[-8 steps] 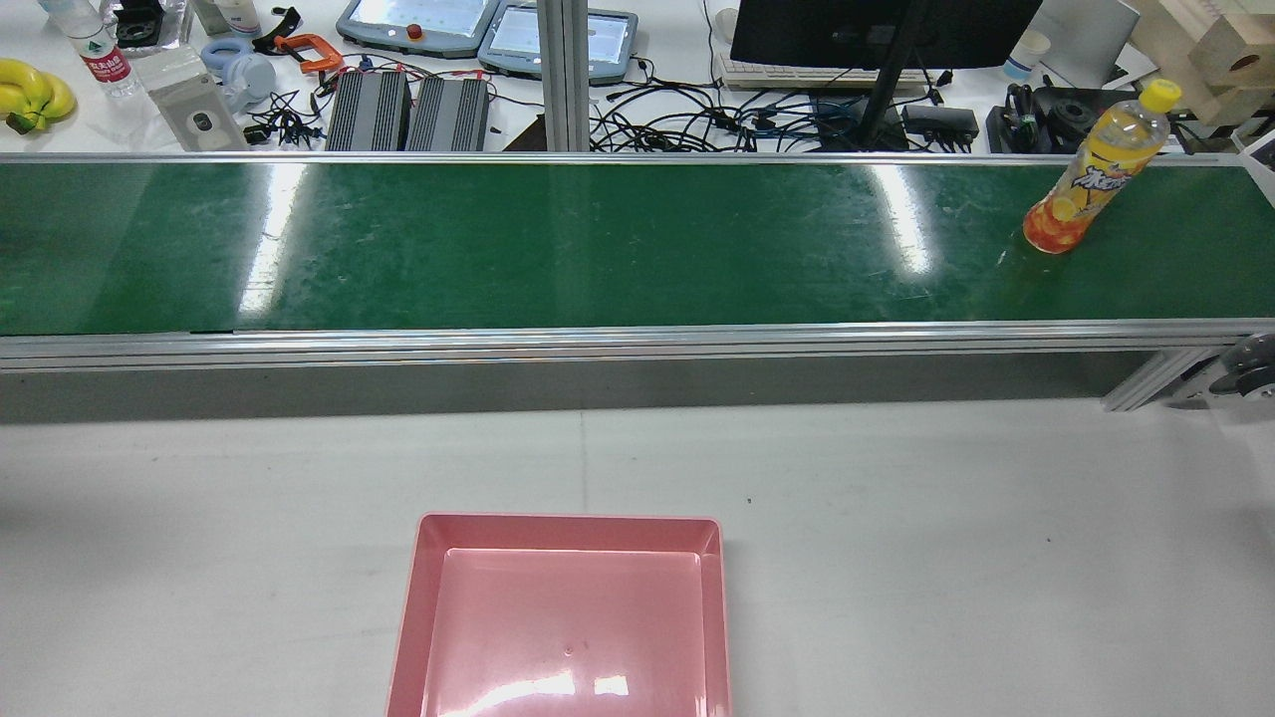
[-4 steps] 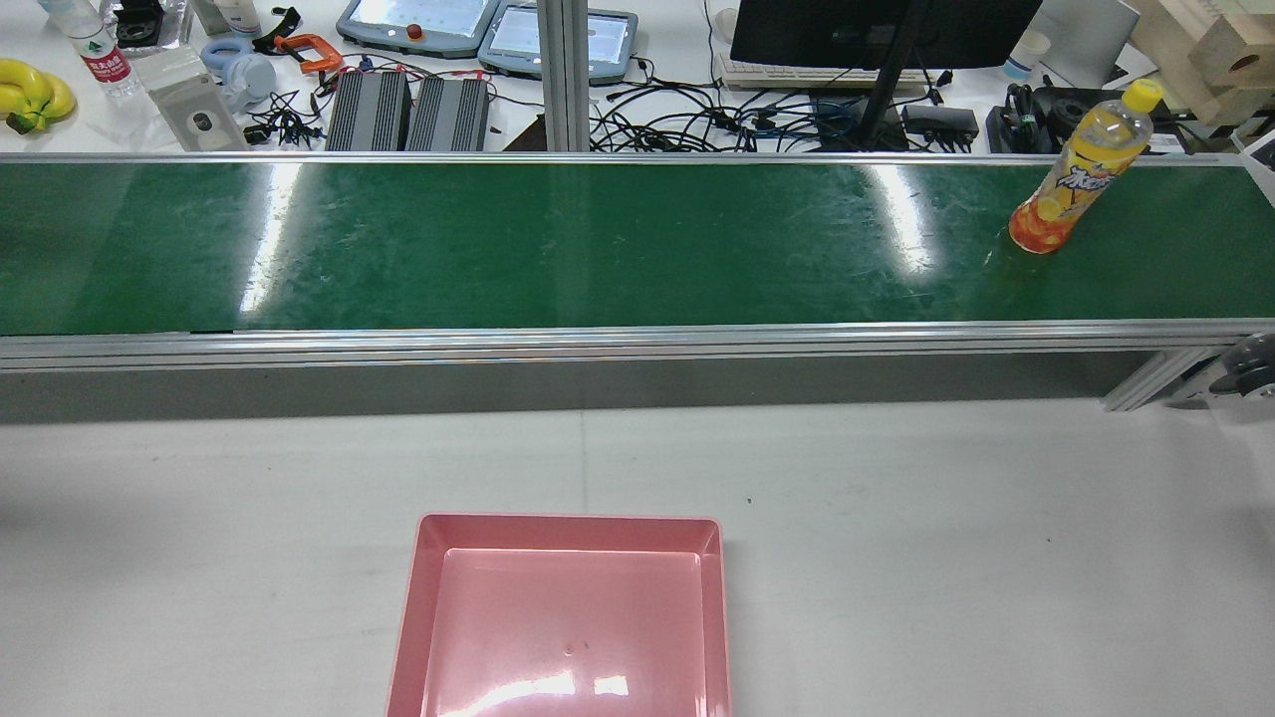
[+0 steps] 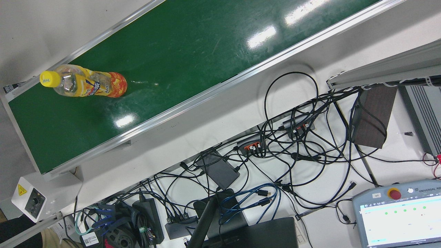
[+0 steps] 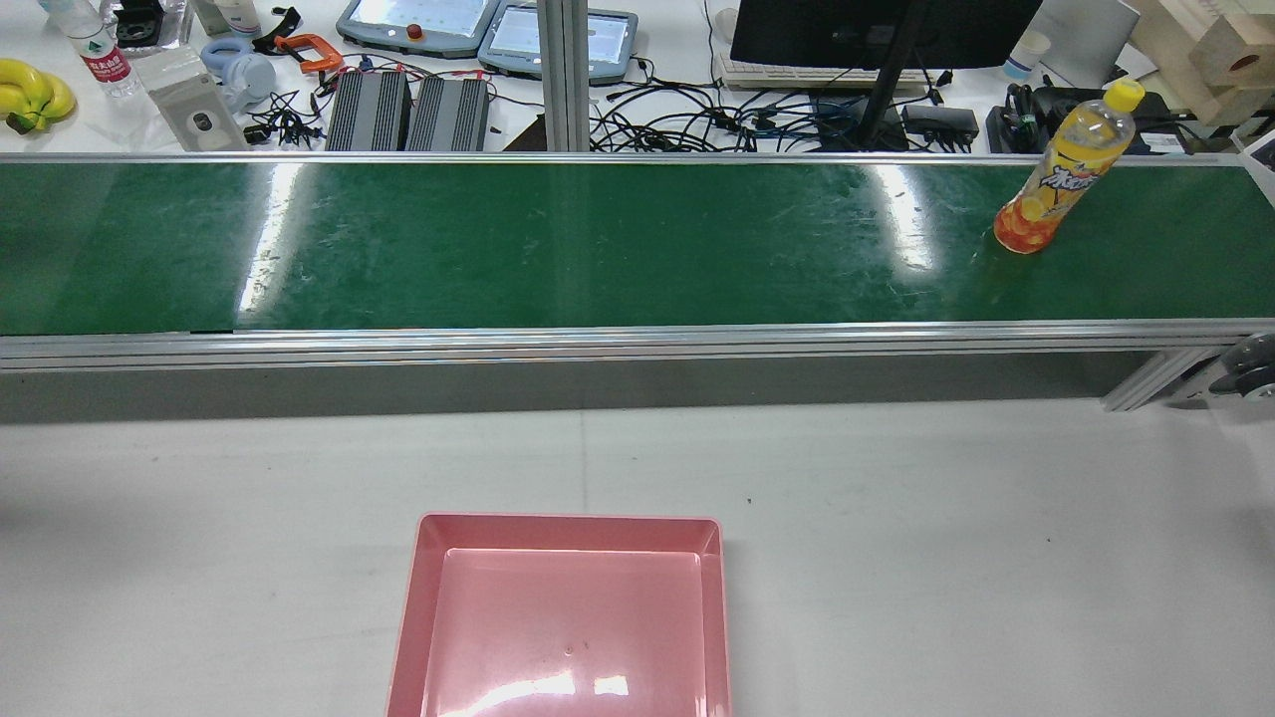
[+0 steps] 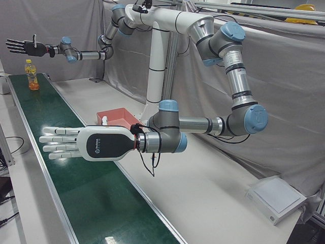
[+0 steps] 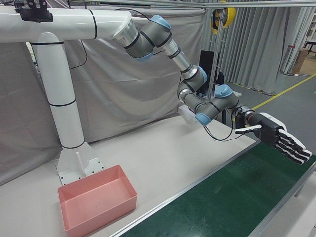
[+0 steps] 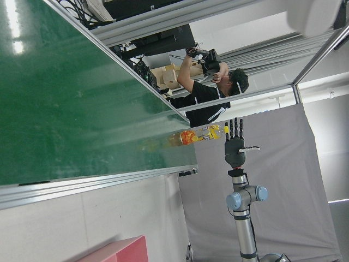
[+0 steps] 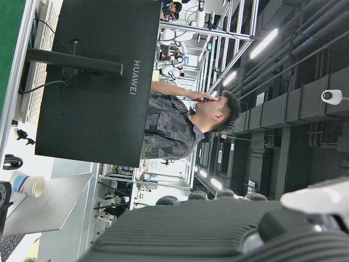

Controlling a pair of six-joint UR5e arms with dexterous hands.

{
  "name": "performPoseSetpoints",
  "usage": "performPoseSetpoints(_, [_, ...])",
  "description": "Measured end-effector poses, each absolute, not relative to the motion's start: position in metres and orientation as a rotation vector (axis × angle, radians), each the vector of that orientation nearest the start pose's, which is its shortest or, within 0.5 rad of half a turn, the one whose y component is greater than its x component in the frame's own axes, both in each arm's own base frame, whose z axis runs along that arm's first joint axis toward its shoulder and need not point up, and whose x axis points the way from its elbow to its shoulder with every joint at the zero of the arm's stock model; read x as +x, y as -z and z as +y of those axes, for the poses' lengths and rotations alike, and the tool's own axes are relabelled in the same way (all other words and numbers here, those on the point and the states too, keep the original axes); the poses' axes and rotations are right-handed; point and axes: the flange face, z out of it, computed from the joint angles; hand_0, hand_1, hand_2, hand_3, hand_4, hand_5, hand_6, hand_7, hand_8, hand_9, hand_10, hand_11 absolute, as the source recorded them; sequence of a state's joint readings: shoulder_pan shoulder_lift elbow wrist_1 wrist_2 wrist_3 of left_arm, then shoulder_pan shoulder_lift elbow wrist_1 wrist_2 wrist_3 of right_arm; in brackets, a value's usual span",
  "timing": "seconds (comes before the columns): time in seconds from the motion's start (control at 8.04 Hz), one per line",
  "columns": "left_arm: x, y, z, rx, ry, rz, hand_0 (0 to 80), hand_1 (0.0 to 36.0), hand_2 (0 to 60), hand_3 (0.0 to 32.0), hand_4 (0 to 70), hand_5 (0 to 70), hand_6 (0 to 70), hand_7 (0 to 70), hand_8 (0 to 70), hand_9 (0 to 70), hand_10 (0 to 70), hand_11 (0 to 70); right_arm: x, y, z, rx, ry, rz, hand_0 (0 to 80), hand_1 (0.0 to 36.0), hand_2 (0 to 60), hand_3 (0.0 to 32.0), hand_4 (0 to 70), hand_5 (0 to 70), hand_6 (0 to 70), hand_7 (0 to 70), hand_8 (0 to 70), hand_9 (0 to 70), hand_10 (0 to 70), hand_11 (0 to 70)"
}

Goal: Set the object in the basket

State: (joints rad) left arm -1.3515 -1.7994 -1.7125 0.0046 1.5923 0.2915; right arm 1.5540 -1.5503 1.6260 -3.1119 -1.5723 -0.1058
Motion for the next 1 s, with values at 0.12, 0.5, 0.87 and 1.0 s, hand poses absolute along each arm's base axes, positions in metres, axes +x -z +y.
performPoseSetpoints(0.12, [0.0005, -0.4919, -0.6049, 0.068, 1.567, 2.364, 62.3, 9.3, 0.0, 0.0, 0.0, 10.5, 0.0, 0.7, 0.0, 0.0, 0.3, 2.7, 0.1246, -0.6464, -0.5115, -0.105, 2.154, 2.397, 0.0, 0.0, 0.0, 0.0, 0.0, 0.0, 0.0, 0.0, 0.0, 0.0, 0.0, 0.0])
performPoseSetpoints(0.5, [0.0015, -0.492, -0.605, 0.066, 1.566, 2.363, 62.8, 9.6, 0.0, 0.0, 0.1, 11.1, 0.0, 0.5, 0.0, 0.0, 0.3, 2.6, 0.1245, -0.6459, -0.512, -0.105, 2.153, 2.398, 0.0, 0.0, 0.0, 0.0, 0.0, 0.0, 0.0, 0.0, 0.0, 0.0, 0.0, 0.0])
performPoseSetpoints(0.87, [0.0021, -0.4911, -0.6052, 0.065, 1.565, 2.364, 63.2, 9.8, 0.0, 0.0, 0.2, 11.3, 0.0, 0.1, 0.0, 0.0, 0.2, 2.5, 0.1245, -0.6461, -0.5118, -0.105, 2.154, 2.398, 0.0, 0.0, 0.0, 0.0, 0.0, 0.0, 0.0, 0.0, 0.0, 0.0, 0.0, 0.0])
performPoseSetpoints(1.0, [0.0023, -0.491, -0.6052, 0.065, 1.565, 2.364, 63.1, 9.7, 0.0, 0.0, 0.0, 10.7, 0.0, 0.1, 0.0, 0.0, 0.3, 2.5, 0.1245, -0.6461, -0.5118, -0.105, 2.153, 2.398, 0.0, 0.0, 0.0, 0.0, 0.0, 0.0, 0.0, 0.0, 0.0, 0.0, 0.0, 0.0])
